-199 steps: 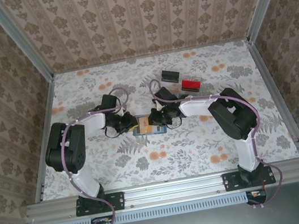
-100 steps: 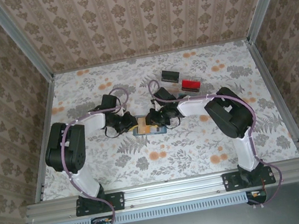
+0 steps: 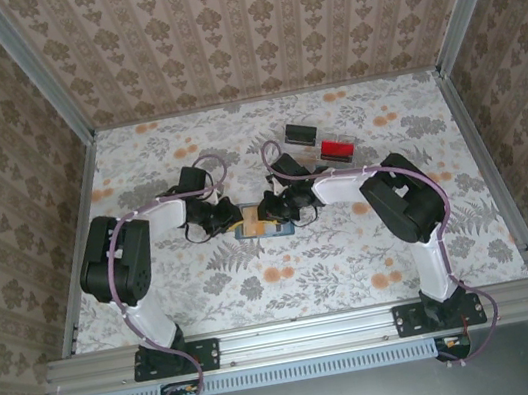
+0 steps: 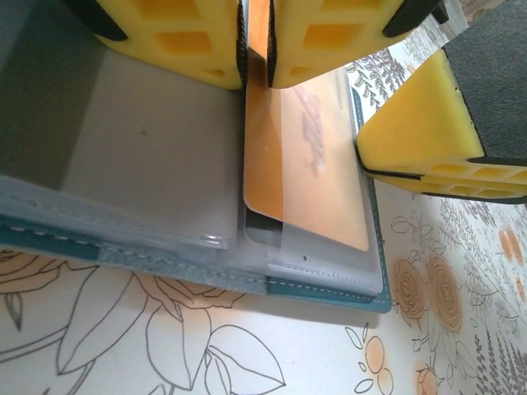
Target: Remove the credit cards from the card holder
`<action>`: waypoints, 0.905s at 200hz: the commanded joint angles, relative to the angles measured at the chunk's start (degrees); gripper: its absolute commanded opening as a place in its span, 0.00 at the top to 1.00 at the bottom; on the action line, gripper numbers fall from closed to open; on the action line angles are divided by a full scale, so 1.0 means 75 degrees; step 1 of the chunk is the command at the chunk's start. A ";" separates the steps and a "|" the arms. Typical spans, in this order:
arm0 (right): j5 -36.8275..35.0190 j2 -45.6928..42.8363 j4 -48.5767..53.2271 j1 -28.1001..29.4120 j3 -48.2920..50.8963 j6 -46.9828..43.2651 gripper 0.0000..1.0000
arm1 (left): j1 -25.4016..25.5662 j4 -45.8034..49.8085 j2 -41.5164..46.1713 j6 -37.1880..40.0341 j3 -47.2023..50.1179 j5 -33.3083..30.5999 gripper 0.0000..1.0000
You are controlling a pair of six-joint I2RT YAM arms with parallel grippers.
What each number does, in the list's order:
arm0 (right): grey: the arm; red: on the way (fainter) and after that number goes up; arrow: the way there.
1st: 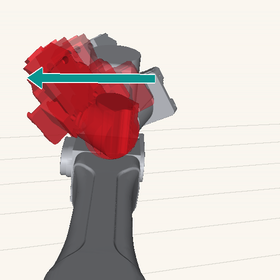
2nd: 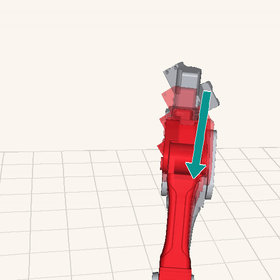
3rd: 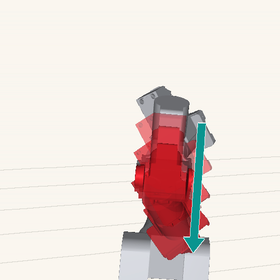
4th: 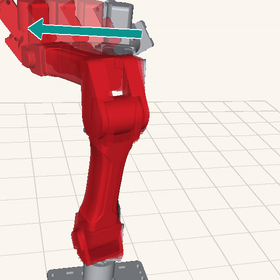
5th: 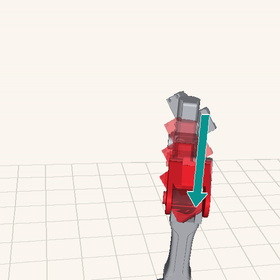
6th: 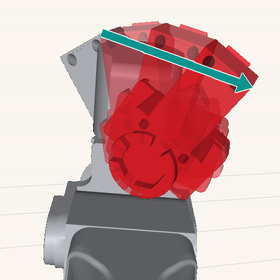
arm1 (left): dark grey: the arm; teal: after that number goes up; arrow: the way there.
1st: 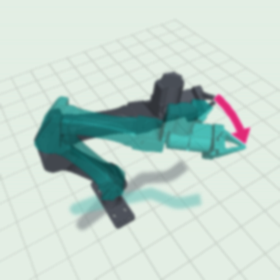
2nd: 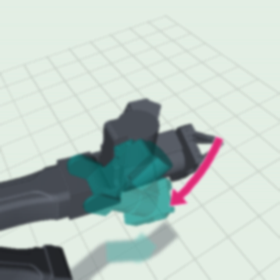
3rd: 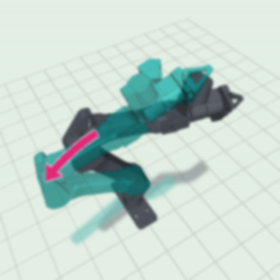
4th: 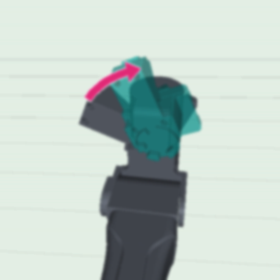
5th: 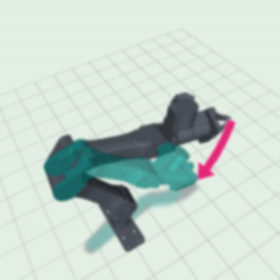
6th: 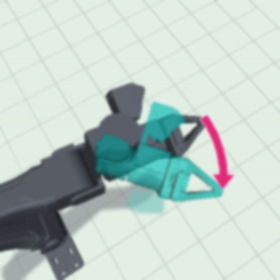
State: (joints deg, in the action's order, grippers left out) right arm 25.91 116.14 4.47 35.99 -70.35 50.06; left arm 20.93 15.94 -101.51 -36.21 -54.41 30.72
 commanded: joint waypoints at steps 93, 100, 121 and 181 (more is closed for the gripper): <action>-0.0122 -0.1927 -0.0075 -0.0347 0.1269 -0.0713 1.00 | -0.0010 0.0181 0.0398 0.0251 -0.0317 0.0358 0.74; -0.0027 -0.2091 -0.0134 -0.0406 0.1352 -0.0778 1.00 | -0.0024 0.0110 0.0476 0.0249 -0.0347 0.0499 0.72; 0.0318 -0.2548 -0.0399 -0.0607 0.1552 -0.0990 1.00 | -0.0099 -0.0026 0.0822 0.0191 -0.0432 0.0696 0.62; 0.1731 -0.3457 -0.1713 -0.1449 0.1952 -0.0893 1.00 | -0.0463 -0.0728 0.1822 -0.0014 -0.0301 0.1672 0.29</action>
State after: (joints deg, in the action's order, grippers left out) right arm 31.83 92.58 -2.09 26.65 -56.40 43.46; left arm 17.82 14.66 -91.02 -35.70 -56.23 36.82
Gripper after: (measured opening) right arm 0.066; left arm 0.671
